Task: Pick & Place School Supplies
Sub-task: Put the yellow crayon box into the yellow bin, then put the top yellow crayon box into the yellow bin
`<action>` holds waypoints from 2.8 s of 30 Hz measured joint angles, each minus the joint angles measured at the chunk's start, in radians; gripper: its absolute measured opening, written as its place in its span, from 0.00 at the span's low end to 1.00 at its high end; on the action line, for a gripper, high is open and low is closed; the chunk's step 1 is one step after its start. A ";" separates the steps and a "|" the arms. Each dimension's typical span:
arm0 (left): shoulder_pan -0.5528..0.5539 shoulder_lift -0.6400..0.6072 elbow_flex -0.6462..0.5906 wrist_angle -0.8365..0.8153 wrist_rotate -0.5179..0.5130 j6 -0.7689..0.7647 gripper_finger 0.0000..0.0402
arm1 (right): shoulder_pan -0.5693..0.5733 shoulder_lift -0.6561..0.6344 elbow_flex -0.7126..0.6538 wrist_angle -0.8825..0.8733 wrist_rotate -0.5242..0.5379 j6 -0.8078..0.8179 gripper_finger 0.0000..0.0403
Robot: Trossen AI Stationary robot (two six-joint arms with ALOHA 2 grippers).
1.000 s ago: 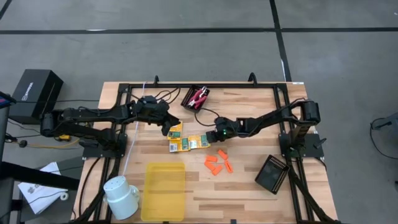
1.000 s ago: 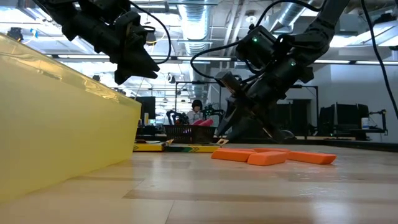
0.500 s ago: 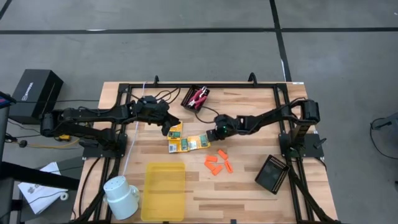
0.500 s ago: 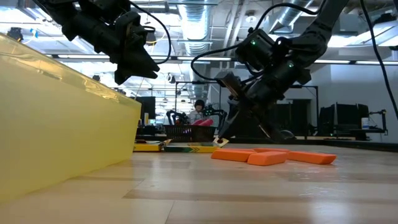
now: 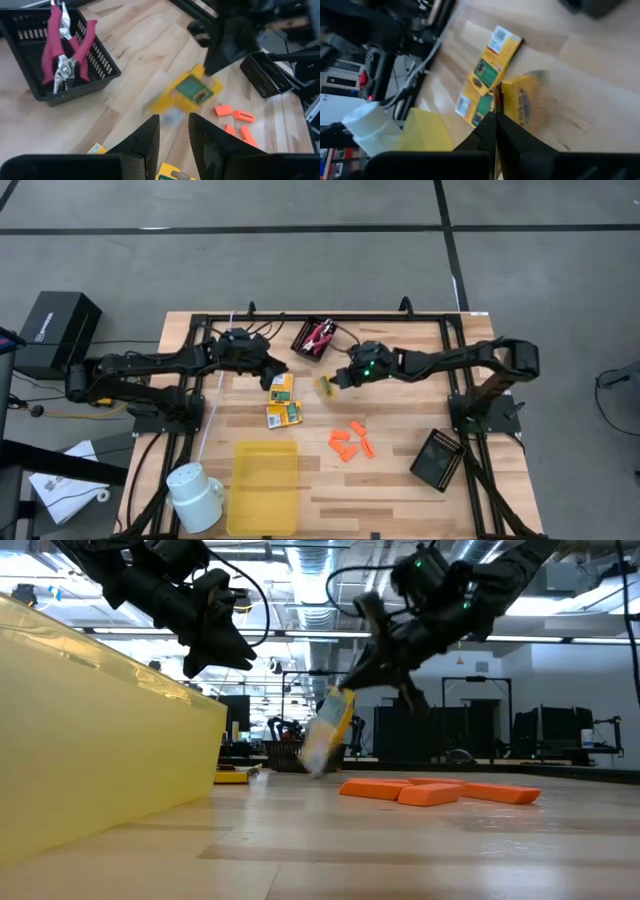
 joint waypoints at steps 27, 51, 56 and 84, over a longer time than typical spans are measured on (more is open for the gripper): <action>0.221 0.000 0.000 0.037 0.034 0.025 0.25 | 0.238 0.115 0.334 0.063 -0.094 0.028 0.00; 0.220 0.001 0.000 0.039 0.083 0.033 0.25 | 0.395 0.586 0.832 0.076 -0.380 -0.014 0.00; 0.220 0.001 0.000 0.039 0.083 0.033 0.25 | 0.398 0.587 0.830 0.033 -0.406 -0.065 0.00; 0.037 0.000 0.000 -0.056 0.074 0.203 0.25 | 0.208 0.457 0.830 0.173 -0.512 -0.120 0.40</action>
